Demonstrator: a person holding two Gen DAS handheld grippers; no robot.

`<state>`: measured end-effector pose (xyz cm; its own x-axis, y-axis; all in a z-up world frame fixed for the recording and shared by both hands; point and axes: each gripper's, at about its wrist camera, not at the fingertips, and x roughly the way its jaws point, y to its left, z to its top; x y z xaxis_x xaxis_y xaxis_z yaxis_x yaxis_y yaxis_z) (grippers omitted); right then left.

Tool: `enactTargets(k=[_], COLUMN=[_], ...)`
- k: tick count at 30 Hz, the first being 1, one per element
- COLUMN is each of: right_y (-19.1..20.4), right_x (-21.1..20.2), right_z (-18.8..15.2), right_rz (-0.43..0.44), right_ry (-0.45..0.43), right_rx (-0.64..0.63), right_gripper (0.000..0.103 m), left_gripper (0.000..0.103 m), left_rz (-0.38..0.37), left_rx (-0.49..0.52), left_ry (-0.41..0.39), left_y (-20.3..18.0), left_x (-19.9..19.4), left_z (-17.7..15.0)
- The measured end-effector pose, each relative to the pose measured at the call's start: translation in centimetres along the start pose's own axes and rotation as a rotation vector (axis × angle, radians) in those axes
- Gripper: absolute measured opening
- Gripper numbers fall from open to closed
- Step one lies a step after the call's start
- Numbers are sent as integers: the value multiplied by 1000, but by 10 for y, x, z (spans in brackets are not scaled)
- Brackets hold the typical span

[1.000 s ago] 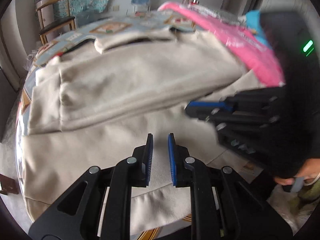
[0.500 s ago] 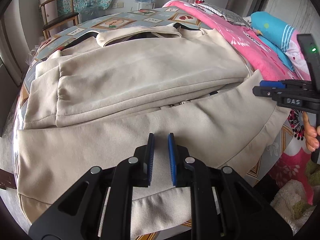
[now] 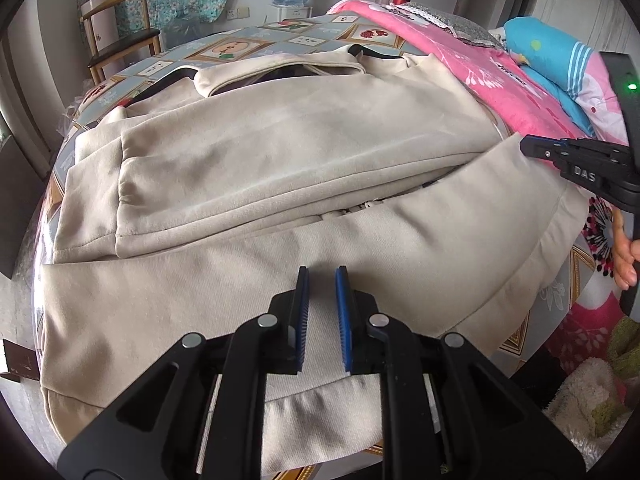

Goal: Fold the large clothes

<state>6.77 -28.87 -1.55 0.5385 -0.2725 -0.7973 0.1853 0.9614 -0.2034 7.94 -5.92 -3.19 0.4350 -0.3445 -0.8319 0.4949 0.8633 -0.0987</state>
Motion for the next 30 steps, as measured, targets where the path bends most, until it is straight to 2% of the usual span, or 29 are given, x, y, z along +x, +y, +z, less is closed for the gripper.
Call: enactTargets(k=[1,3,7,9,11,14,18,22,25,27,29,30], right_y=[-3,-18,-30,-25,-10,33,86,89,98,113,125,125], right_x=[9,25,-5,-28,-38,-37,-8,-5,-23,-26,-13,-11], right_z=[-1,-3,-1,0,0,-8,-18,-9,-4,-9,-15,-16], right_rz=[-4,51,128,230,337,526,485,416,527,573,521,523], right_ry=[16,63,13,-13,-11,44,131,128,90,100,135,128], right_rx=[7,82,136,109,75,-3,-108,-88,-114,-152,-185,-165], right_gripper=[2,2,2,4,26,28,28,28,28,28,28,29], left_gripper=[14,14,14,14,14,14,14,14,14,14,14,14], left_rz=[2,0,-3,-4,-7,-19,-27,-48,-81,-104,-134,-145], left_rx=[1,-4,-8,-9,-5,-20,-33,-27,-53,-79,-112,-135], left_ry=[-2,-3,0,0,-1,-4,-9,-15,-16,-24,-34,-41], left_y=[0,0,2,2,2,4,5,9,14,18,24,28], left_x=[0,0,-1,-1,0,0,0,0,0,0,-1,-3], left_z=[0,-1,-1,0,0,-1,-1,-1,-1,-3,-4,-6])
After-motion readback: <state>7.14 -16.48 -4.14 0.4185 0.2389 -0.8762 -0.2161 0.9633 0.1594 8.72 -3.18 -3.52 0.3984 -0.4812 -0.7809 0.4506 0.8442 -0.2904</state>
